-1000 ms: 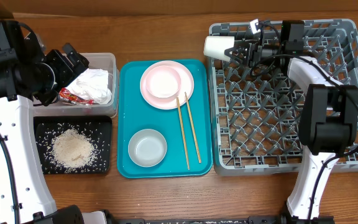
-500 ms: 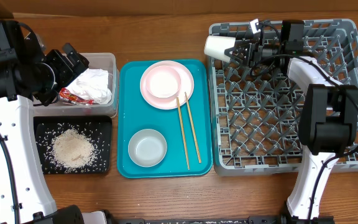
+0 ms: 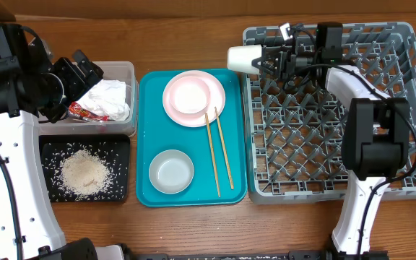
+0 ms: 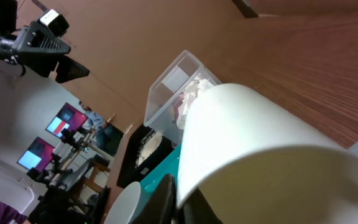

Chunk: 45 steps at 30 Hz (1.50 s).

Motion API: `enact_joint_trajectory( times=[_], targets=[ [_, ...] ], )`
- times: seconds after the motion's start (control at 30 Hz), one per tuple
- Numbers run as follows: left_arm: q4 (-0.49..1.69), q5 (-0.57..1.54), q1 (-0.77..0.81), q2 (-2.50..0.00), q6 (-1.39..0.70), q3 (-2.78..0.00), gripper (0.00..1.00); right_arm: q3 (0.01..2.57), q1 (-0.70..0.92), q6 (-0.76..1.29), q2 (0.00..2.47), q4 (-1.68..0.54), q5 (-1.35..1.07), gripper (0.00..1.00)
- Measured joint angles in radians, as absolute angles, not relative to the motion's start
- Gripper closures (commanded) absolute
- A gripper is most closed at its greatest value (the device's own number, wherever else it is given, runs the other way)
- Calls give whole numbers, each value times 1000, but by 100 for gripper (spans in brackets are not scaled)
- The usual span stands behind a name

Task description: Sort waste into correct bins and load items into the dishwasher

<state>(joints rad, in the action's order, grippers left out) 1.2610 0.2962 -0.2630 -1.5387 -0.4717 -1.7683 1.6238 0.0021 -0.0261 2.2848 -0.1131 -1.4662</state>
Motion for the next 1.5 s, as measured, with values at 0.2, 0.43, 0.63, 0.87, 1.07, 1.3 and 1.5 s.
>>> enact_joint_trajectory(
  times=[0.2,0.43,0.63,0.87,1.07,1.3,1.5],
  targets=[
    [1261,296,-263,-1539,-472,-1768,0,1624,-28,-26,2285,-116,-1460,96],
    [1261,296,-263,-1539,-472,-1768,0,1624,-44,-26,2285,-124,-1436,96],
    [1261,296,-263,-1539,-472,-1768,0,1624,-44,-26,2285,-123,-1436,96],
    [1261,296,-263,-1539,-472,-1768,0,1624,-39,-27,2285,-115,-1433,96],
    [1261,296,-263,-1539,-472,-1768,0,1624,-33,-27,2285,-113,-1428,96],
    [1261,296,-263,-1539,-472,-1768,0,1624,-33,-30,2285,-114,-1428,96],
    [1261,296,-263,-1539,-472,-1768,0,1610,-33,-49,2286,-109,-1429,96]
  ],
)
